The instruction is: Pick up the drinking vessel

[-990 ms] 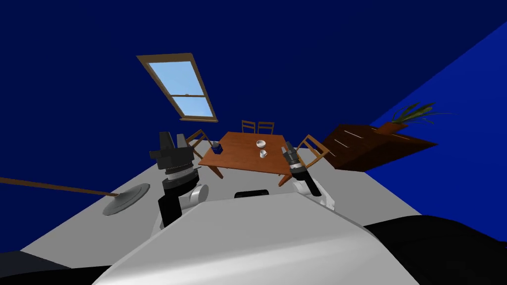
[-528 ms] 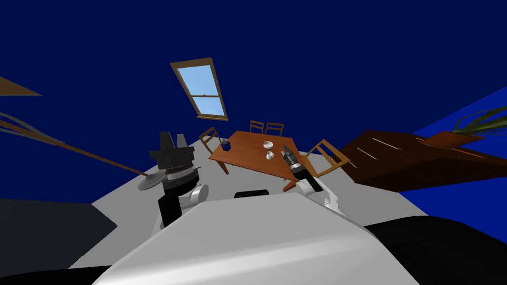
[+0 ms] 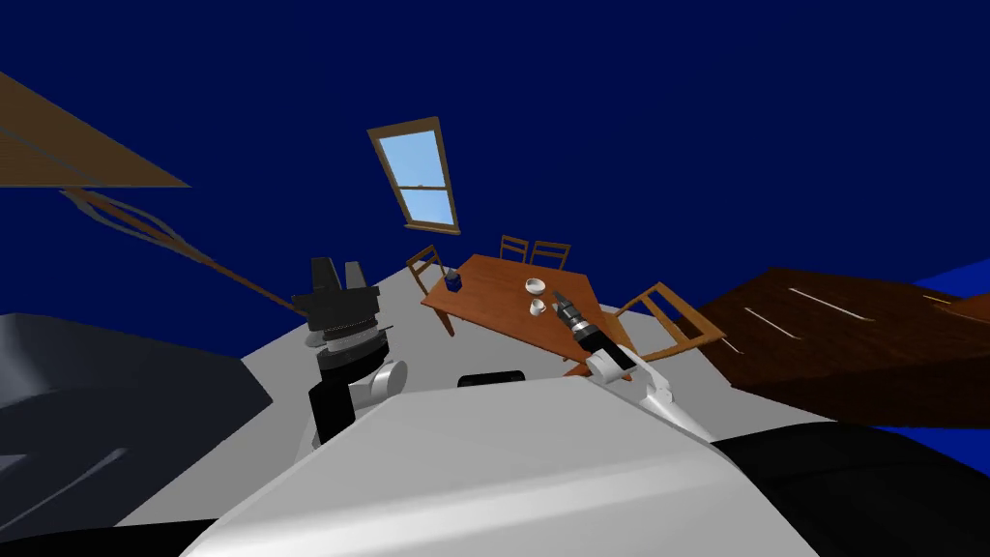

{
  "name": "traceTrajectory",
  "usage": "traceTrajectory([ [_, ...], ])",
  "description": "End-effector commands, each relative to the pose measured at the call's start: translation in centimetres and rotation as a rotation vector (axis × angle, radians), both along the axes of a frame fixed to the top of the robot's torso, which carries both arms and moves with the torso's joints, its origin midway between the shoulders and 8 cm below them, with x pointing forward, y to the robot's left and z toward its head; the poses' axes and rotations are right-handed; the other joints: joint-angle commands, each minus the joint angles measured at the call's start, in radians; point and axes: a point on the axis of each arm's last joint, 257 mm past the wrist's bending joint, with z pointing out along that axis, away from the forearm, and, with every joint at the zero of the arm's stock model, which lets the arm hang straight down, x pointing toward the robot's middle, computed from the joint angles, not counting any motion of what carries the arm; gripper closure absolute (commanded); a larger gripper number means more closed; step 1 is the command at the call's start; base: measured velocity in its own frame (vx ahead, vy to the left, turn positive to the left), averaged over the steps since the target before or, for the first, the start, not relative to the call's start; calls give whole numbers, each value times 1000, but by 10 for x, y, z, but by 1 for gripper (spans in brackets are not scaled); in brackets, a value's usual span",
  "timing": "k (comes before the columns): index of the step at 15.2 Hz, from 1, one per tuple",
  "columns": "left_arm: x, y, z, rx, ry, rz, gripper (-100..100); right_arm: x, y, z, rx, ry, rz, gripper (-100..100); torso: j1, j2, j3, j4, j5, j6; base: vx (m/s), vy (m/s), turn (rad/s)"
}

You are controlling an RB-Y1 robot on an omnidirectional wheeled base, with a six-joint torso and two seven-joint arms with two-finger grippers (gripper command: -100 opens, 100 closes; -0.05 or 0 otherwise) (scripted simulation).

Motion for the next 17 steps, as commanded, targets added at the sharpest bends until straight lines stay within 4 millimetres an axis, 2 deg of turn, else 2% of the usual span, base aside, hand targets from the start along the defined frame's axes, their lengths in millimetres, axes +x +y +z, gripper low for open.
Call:
traceTrajectory([
  [1, 0, 0, 0, 0, 0, 0, 0, 1, -11, -14, -30, 52, -4, -100, 0, 0, 0, 0, 0, 0, 10, 12, 288],
  [2, 0, 0, 0, 0, 0, 0, 0, 0, -24, -32, -51, 109, -15, -100, 0, 0, 0, 0, 0, 0, 14, 15, 396],
  [4, 0, 0, 0, 0, 0, 0, 0, -1, -27, -35, -63, 124, -15, -100, 0, -1, 0, 0, 0, 0, 13, 6, 232],
  [5, 0, 0, 0, 0, 0, 0, 0, -3, -42, -53, -88, 186, -27, -100, 0, 0, 0, 0, 0, 1, 15, 10, 235],
  [6, 0, 0, 0, 0, 0, 0, 0, -4, -44, -55, -96, 197, -27, -100, 0, -1, 0, 0, 0, 0, 16, 7, 261],
  [7, 0, 0, 0, 0, 0, 0, 0, -8, -58, -75, -118, 263, -44, -100, 0, -1, 0, 0, 0, 0, 17, 11, 361],
  [9, 0, 0, 0, 0, 0, 0, 0, -8, -63, -74, -129, 270, -42, -100, 0, -1, 0, 0, 0, 0, 17, 7, 249],
  [10, 0, 0, 0, 0, 0, 0, 0, -15, -80, -94, -154, 342, -61, -100, 0, -1, 0, 0, 0, 1, 16, 10, 274],
  [11, 0, 0, 0, 0, 0, 0, 0, -15, -82, -92, -162, 343, -59, -100, 0, -1, 0, 0, 0, 0, 16, 8, 288],
  [12, 0, 0, 0, 0, 0, 0, 0, -23, -99, -111, -188, 412, -78, -100, 0, -1, 0, 0, 0, 0, 18, 8, 423],
  [14, 0, 0, 0, 0, 0, 0, 0, -23, -103, -110, -193, 416, -78, -100, 0, -1, -1, 0, 0, 0, 19, -2, 206],
  [15, 0, 0, 0, 0, 0, 0, 0, -32, -123, -124, -223, 483, -96, -100, 0, -1, -1, 0, 0, 1, 19, 9, 238],
  [16, 0, 0, 0, 0, 0, 0, 0, -33, -123, -125, -223, 489, -98, -100, 0, -1, -1, 0, 0, 0, 19, 9, 310],
  [17, 0, 0, 0, 0, 0, 0, 0, -44, -141, -143, -249, 558, -118, -100, 1, -1, -1, 0, 0, 0, 27, 10, 398],
])
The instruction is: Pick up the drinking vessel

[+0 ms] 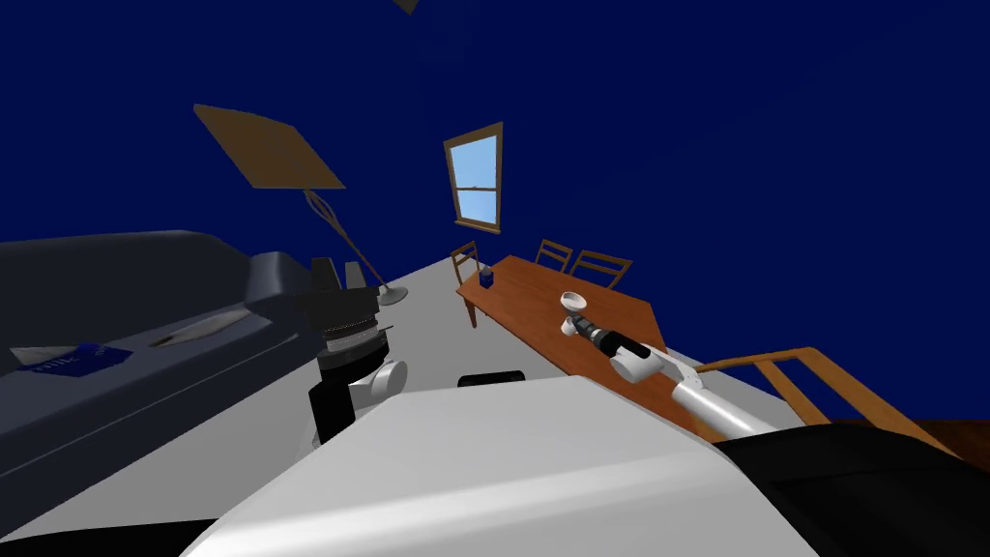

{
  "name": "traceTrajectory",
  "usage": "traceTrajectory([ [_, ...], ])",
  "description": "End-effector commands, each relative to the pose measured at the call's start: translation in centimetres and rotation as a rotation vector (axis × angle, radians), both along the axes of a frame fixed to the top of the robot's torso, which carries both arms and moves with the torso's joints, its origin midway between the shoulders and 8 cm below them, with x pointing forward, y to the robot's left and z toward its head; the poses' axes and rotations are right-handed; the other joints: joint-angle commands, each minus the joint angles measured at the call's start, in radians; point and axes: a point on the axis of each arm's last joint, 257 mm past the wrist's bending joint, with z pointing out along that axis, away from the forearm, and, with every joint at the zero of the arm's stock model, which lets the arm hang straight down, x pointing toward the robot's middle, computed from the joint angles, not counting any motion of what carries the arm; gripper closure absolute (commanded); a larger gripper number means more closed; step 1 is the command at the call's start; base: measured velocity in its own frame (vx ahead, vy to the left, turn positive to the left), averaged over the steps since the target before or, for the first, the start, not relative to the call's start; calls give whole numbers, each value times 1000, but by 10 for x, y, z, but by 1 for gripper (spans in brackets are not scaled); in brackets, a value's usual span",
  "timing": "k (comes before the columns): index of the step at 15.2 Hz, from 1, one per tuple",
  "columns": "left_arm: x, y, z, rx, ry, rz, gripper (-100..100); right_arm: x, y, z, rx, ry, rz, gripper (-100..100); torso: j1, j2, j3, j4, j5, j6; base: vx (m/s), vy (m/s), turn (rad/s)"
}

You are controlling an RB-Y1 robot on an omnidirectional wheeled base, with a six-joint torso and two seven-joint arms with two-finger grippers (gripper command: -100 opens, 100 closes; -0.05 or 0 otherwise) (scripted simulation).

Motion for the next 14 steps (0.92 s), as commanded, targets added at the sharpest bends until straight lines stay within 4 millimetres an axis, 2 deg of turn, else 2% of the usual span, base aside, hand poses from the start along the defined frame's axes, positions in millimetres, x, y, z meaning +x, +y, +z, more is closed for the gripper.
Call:
traceTrajectory([
  [1, 0, 0, 0, 0, 0, 0, 0, -10, -19, -8, -26, 61, -20, -100, 0, 0, 0, 0, 0, 0, 27, 2, 302],
  [2, 0, 0, 0, 0, 0, 0, 0, -22, -37, -21, -55, 120, -36, -100, 0, 0, 0, 0, 0, 1, 26, 4, 366],
  [3, 0, 0, 0, 0, 0, 0, 0, -23, -40, -22, -53, 131, -43, -100, 0, 0, 0, 0, 0, 0, 27, 0, 284],
  [4, 0, 0, 0, 0, 0, 0, 0, -37, -59, -33, -85, 191, -60, -100, 0, 0, 0, 0, 0, 1, 29, 2, 394],
  [6, 0, 0, 0, 0, 0, 0, 0, -38, -61, -33, -79, 201, -68, -100, 0, 0, 0, 0, 0, 1, 23, -6, 191],
  [7, 0, 0, 0, 0, 0, 0, 0, -54, -80, -44, -106, 267, -91, -100, 0, 0, 0, 0, 0, 2, 19, 2, 258],
  [8, 0, 0, 0, 0, 0, 0, 0, -54, -80, -44, -101, 269, -94, -100, 0, 0, 0, 0, 0, 1, 19, 0, 284],
  [9, 0, 0, 0, 0, 0, 0, 0, -70, -99, -53, -126, 331, -115, -100, 0, 0, 0, 0, 0, 1, 22, 0, 382],
  [10, 0, 0, 0, 0, 0, 0, 0, -71, -99, -54, -121, 336, -120, -100, 0, 0, 0, 0, 0, 0, 26, -9, 286],
  [11, 0, 0, 0, 0, 0, 0, 0, -88, -115, -61, -136, 393, -144, -100, 0, 0, 0, 0, 0, 1, 31, -10, 319],
  [13, 0, 0, 0, 0, 0, 0, 0, -90, -116, -62, -137, 402, -146, -100, 0, 0, 0, 0, 0, 1, 28, -11, 171],
  [14, 0, 0, 0, 0, 0, 0, 0, -110, -131, -70, -153, 467, -170, -100, 0, 0, 0, 0, 0, 2, 24, -4, 180],
])
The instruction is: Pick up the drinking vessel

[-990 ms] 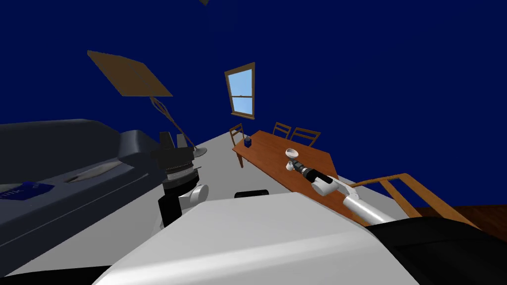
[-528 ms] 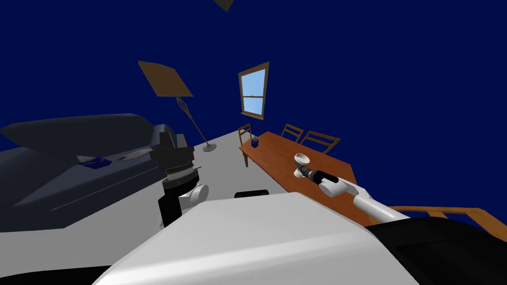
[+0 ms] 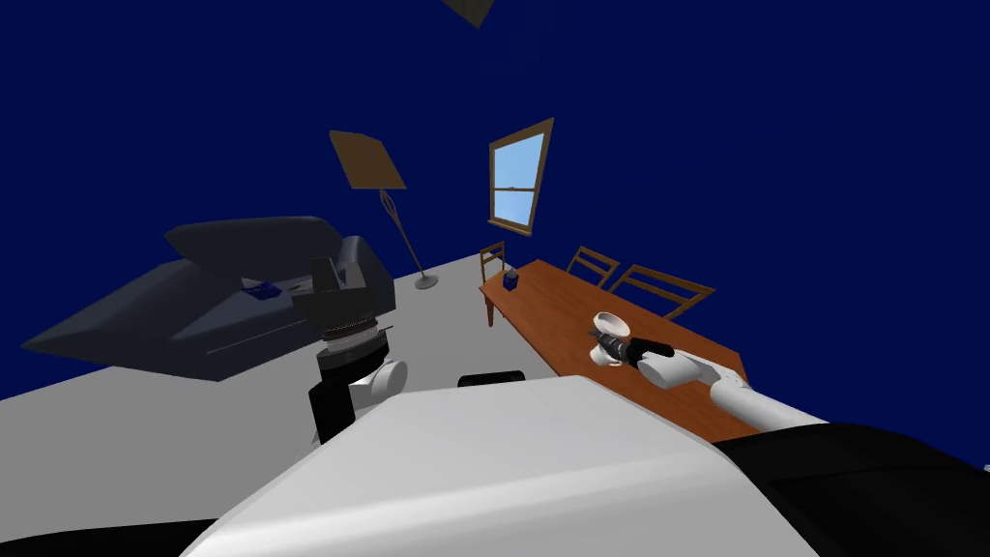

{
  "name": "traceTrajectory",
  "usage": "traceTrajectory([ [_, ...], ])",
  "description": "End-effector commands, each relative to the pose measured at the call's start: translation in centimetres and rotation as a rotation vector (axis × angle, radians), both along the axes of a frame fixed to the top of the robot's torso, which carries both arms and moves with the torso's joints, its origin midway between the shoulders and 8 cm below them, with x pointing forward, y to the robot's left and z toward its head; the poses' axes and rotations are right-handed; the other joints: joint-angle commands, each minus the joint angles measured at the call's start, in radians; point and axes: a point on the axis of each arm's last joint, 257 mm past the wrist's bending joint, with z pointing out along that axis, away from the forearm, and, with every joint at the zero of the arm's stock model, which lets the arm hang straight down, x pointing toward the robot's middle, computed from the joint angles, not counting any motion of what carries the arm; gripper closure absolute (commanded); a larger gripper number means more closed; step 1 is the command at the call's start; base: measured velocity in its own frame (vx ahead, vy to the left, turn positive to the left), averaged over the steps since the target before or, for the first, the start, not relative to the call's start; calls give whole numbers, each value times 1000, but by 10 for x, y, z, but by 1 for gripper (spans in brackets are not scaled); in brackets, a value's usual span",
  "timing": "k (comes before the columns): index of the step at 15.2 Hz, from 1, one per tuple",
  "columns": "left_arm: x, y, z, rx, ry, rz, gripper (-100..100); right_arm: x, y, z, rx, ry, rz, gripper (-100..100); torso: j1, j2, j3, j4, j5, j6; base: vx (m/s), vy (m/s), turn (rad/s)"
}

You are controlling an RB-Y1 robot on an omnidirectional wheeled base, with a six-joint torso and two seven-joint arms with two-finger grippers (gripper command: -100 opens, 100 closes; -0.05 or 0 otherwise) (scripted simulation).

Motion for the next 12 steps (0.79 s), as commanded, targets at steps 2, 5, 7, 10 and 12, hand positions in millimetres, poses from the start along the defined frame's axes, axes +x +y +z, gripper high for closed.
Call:
traceTrajectory([
  [2, 0, 0, 0, 0, 0, 0, 0, -33, -25, -14, -24, 110, -45, -100, 0, 0, 0, 0, 0, 0, 26, -7, 287],
  [5, 0, 0, 0, 0, 0, 0, 0, -55, -36, -21, -29, 171, -74, -100, 0, 0, 0, 0, 0, 1, 25, -13, 176],
  [7, 0, 0, 0, 0, 0, 0, 0, -76, -45, -27, -29, 229, -102, -100, 0, -1, 0, 0, 0, -1, 34, -20, 384],
  [10, 0, 0, 0, 0, 0, 0, 0, -98, -52, -33, -30, 284, -128, -100, 0, 0, 0, 0, 0, 0, 26, -17, 134],
  [12, 0, 0, 0, 0, 0, 0, 0, -139, -61, -43, -26, 384, -173, -100, 0, 0, 0, 0, 0, 0, 31, -20, 296],
])
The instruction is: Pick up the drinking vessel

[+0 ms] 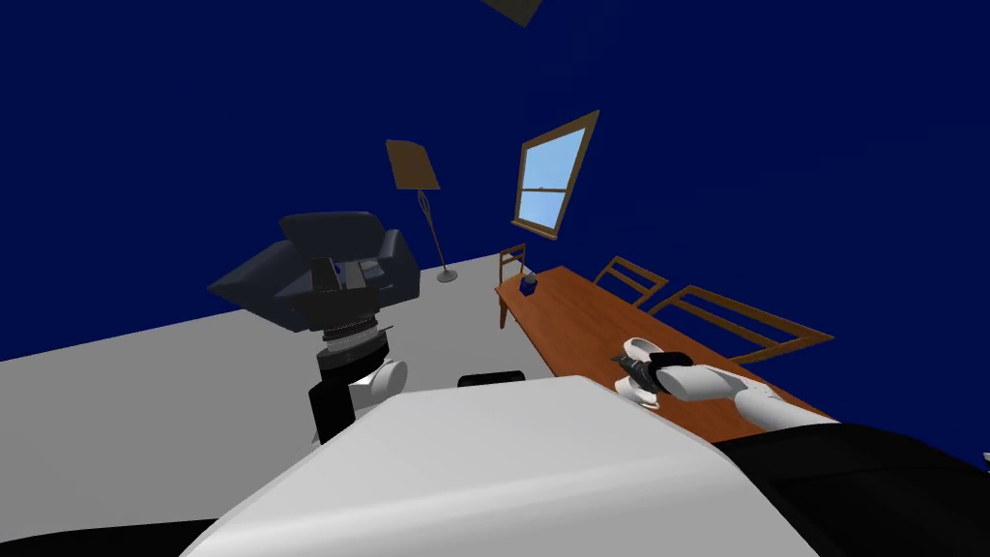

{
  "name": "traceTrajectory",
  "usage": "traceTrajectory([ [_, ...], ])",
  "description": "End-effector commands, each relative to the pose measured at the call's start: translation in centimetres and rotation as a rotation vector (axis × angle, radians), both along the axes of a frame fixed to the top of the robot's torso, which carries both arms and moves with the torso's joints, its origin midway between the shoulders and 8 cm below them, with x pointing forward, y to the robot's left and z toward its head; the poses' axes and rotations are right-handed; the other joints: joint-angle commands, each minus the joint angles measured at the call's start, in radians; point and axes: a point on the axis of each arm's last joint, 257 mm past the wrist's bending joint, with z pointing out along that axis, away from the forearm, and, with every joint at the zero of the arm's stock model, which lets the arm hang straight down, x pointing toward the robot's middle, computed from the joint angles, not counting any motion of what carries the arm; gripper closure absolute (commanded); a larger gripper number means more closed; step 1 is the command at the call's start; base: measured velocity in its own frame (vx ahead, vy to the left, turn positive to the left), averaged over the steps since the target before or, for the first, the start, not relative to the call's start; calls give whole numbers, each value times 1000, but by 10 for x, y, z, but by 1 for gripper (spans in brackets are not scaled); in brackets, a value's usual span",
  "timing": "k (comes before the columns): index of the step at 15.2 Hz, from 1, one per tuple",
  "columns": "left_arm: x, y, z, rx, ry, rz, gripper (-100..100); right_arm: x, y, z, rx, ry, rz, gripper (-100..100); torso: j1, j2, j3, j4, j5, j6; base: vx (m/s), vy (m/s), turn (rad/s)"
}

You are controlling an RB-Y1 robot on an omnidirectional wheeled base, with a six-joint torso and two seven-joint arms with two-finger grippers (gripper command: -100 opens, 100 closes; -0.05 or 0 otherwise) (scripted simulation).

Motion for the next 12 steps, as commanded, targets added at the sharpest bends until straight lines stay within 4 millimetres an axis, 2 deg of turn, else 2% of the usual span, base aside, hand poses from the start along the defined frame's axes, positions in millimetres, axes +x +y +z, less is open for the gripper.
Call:
traceTrajectory([
  [1, 0, 0, 0, 0, 0, 0, 0, -23, -3, -4, 2, 54, -27, -100, 0, 0, 0, 0, 0, 0, 37, -30, 238],
  [4, 0, 0, 0, 0, 0, 0, 0, -73, -8, -14, 17, 169, -83, -100, 0, 0, 0, 0, 0, 0, 33, -27, 257],
  [6, 0, 0, 0, 0, 0, 0, 0, -95, -7, -18, 26, 216, -107, -100, 0, 0, 0, 0, 0, 1, 28, -32, 208],
  [8, 0, 0, 0, 0, 0, 0, 0, -101, -7, -20, 29, 230, -114, -100, 0, 0, 0, 0, 0, 1, 20, -21, 68],
  [9, 0, 0, 0, 0, 0, 0, 0, -95, -6, -17, 26, 215, -110, -100, 0, 1, 0, 0, 0, 1, 9, -9, 17],
  [10, 0, 0, 0, 0, 0, 0, 0, -101, -3, -27, 28, 217, -115, -100, 1, 1, 1, 0, 0, 1, 9, -26, 24],
  [12, 0, 0, 0, 0, 0, 0, 0, -104, -1, -35, 28, 216, -118, -100, 0, 2, 1, 0, 0, 1, 14, -40, 42],
])
